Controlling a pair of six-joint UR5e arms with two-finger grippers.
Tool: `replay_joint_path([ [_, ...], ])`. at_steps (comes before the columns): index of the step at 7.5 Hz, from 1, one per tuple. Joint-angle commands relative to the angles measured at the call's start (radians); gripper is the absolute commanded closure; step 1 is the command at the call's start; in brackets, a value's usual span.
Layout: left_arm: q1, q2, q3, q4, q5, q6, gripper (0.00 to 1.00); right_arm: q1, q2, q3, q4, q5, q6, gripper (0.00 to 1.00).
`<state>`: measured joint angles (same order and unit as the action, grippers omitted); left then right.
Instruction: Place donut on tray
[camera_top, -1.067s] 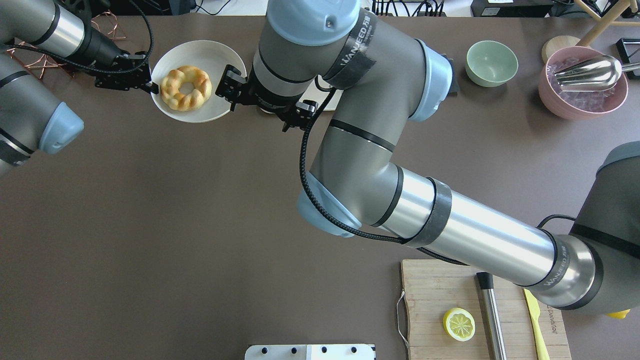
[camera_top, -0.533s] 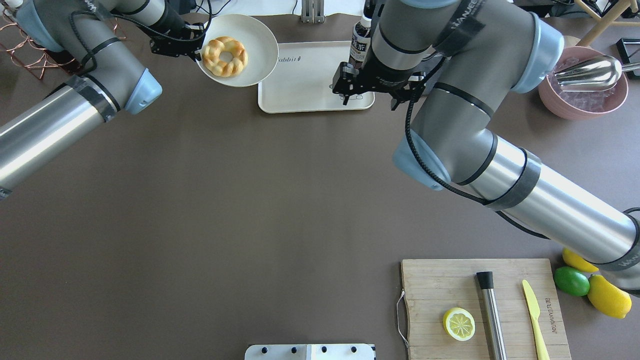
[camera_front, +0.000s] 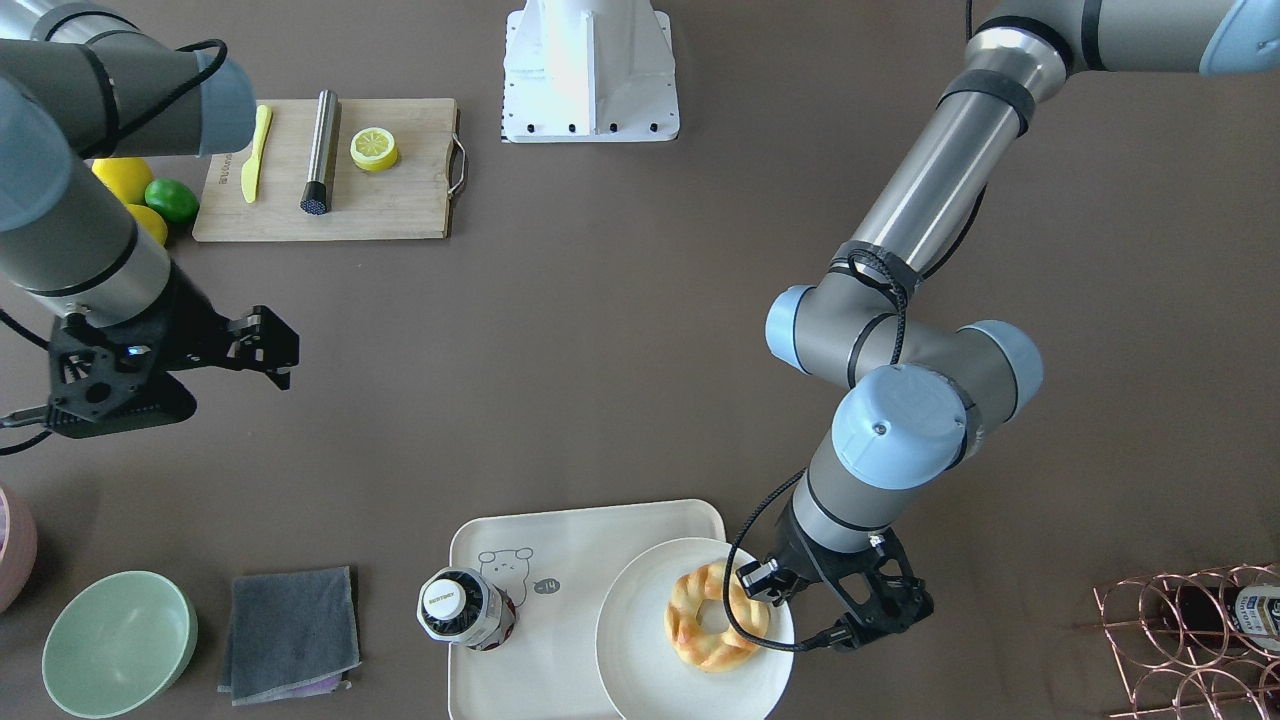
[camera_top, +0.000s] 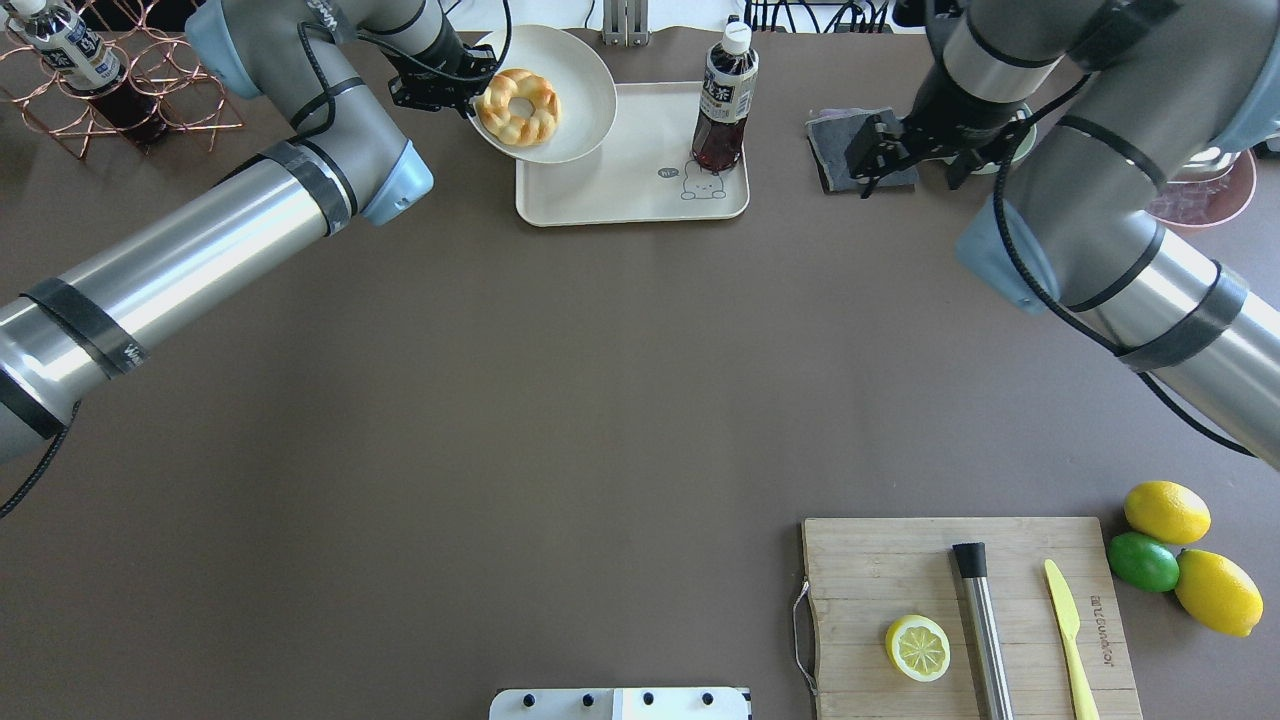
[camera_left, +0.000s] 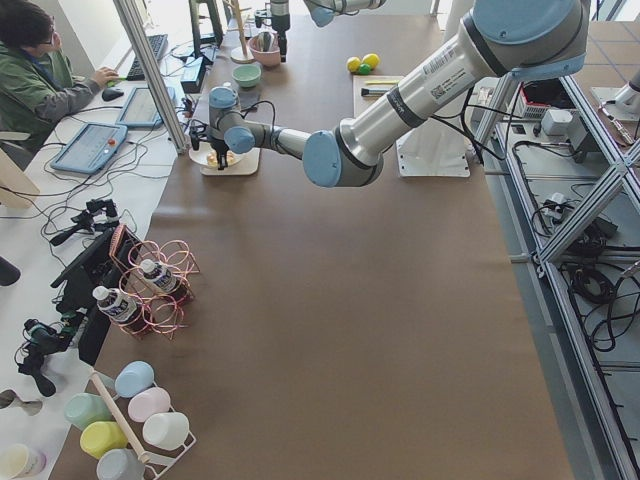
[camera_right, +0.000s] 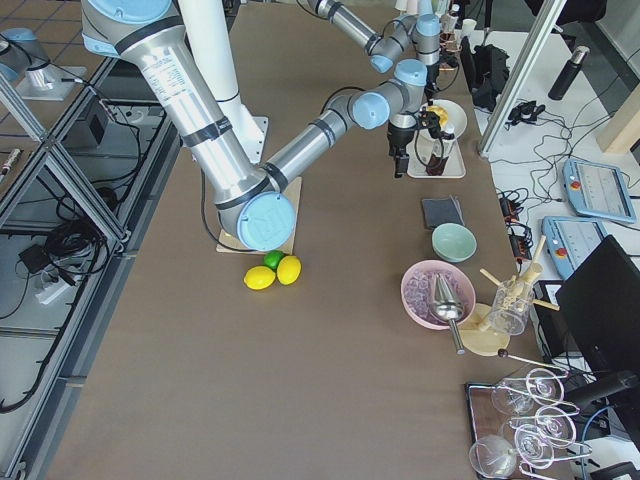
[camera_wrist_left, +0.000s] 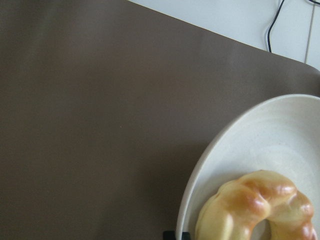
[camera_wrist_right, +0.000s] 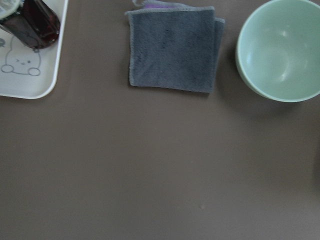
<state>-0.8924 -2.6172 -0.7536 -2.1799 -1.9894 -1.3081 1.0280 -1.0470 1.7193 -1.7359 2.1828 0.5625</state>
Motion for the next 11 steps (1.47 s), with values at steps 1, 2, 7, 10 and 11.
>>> replay_joint_path([
  [1, 0.078, -0.033, 0.023, -0.038, 0.082, -0.074, 1.0, 0.111, -0.138, 0.0, 0.004, 0.04, -0.25, 0.0],
  [2, 0.095, -0.046, 0.023, -0.04, 0.099, -0.098, 1.0, 0.138, -0.175, -0.001, 0.004, 0.04, -0.323, 0.0],
  [7, 0.064, 0.058, -0.123, -0.083, 0.152, -0.042, 0.02, 0.205, -0.272, -0.015, 0.006, 0.058, -0.457, 0.0],
  [10, -0.064, 0.338, -0.483, 0.093, -0.065, 0.125, 0.02, 0.266, -0.339, -0.018, 0.006, 0.095, -0.487, 0.0],
  [11, -0.127, 0.452, -0.604, 0.144, -0.144, 0.268, 0.02, 0.315, -0.378, -0.021, 0.006, 0.101, -0.492, 0.0],
])
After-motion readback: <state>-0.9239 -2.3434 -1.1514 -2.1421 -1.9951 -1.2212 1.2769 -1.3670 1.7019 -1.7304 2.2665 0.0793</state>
